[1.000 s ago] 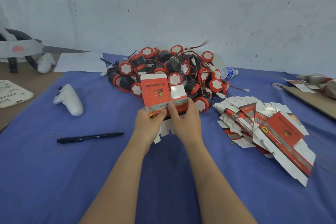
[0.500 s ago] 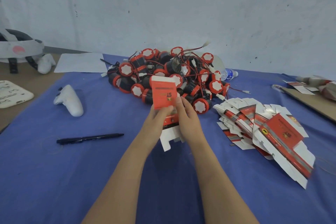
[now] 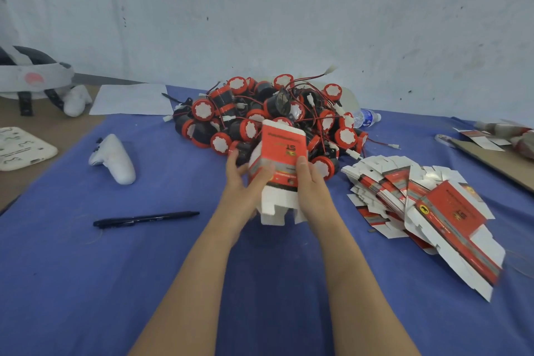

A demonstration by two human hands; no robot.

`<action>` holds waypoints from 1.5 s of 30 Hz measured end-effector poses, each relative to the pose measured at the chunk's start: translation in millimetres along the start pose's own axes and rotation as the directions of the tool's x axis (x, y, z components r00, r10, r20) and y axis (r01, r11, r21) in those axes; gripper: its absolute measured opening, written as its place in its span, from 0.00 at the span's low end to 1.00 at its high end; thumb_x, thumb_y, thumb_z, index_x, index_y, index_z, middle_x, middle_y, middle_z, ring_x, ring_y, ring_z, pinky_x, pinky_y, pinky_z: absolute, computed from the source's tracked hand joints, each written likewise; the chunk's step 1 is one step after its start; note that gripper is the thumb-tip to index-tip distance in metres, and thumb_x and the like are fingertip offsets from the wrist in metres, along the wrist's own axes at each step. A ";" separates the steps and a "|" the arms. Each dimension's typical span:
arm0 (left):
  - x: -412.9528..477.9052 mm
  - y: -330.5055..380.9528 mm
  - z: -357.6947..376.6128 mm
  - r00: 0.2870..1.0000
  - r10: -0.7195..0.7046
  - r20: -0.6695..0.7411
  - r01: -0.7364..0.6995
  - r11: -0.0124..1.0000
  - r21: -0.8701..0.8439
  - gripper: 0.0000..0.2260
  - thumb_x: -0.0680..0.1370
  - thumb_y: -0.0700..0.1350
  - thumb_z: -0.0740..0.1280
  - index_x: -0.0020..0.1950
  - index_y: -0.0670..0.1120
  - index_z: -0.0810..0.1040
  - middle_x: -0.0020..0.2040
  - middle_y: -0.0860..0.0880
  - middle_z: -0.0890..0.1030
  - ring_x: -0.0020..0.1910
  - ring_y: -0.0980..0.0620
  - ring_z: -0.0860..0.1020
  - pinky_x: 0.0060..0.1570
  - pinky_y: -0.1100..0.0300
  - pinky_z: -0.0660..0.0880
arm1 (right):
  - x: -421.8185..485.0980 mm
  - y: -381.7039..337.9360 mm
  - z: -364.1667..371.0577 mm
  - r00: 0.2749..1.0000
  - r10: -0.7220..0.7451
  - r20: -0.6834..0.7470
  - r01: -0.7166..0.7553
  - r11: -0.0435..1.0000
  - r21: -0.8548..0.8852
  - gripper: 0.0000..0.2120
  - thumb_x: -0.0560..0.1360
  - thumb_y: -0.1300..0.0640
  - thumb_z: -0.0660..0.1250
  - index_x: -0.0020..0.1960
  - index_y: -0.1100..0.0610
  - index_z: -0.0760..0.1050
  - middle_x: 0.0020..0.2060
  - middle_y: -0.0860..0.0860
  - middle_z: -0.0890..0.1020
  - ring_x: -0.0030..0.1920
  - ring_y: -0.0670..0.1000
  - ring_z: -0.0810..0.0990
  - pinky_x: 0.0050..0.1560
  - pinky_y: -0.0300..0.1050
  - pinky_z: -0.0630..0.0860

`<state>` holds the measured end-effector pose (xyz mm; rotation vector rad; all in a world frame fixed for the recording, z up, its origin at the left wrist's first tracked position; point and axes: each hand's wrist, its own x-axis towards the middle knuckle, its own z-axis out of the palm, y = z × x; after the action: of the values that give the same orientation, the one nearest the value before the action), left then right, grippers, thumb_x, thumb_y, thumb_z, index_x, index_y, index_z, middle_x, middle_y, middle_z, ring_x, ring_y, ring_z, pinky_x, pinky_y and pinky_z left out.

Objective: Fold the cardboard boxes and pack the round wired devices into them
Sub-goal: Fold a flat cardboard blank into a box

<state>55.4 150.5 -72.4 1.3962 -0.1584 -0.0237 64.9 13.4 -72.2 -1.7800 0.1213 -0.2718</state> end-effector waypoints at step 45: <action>4.2 -5.6 -5.3 0.872 0.342 -0.349 -0.200 0.901 0.385 0.16 0.81 0.40 0.60 0.66 0.55 0.73 0.57 0.58 0.76 0.57 0.54 0.74 0.50 0.60 0.75 | -12.4 -5.9 -3.0 0.933 -0.208 0.292 0.165 0.973 0.163 0.18 0.80 0.53 0.61 0.67 0.36 0.67 0.46 0.43 0.84 0.48 0.46 0.83 0.49 0.39 0.79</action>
<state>60.6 154.3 -78.4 1.6776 -0.0073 0.5597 51.8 14.8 -67.2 -1.6768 -0.2863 -0.1313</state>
